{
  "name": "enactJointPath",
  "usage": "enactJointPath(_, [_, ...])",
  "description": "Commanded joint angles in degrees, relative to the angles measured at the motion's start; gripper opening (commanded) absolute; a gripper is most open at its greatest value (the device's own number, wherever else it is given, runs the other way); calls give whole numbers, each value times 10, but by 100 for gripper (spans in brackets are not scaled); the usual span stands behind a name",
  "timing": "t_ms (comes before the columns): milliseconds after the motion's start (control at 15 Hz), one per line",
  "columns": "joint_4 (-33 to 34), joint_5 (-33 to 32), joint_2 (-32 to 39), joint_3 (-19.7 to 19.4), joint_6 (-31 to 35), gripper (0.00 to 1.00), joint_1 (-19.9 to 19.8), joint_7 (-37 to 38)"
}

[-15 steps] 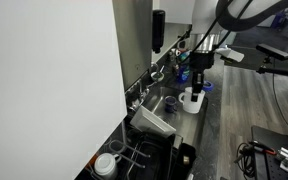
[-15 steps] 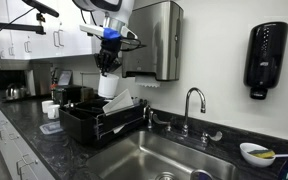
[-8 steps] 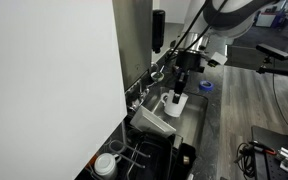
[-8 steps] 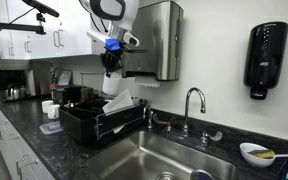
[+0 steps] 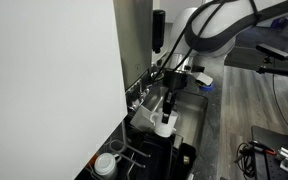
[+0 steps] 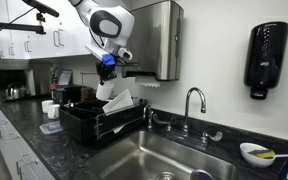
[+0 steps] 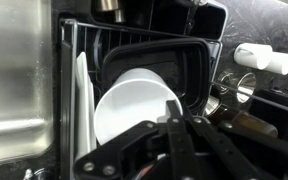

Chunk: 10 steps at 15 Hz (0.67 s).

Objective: Pick the cups from the sink and put them in the rack

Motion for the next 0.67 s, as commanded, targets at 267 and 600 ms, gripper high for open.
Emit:
enactJointPath(267, [22,4,48,26,20,1,7,-24])
enactJointPath(600, [17,-19,83,41,74,1,20,-28])
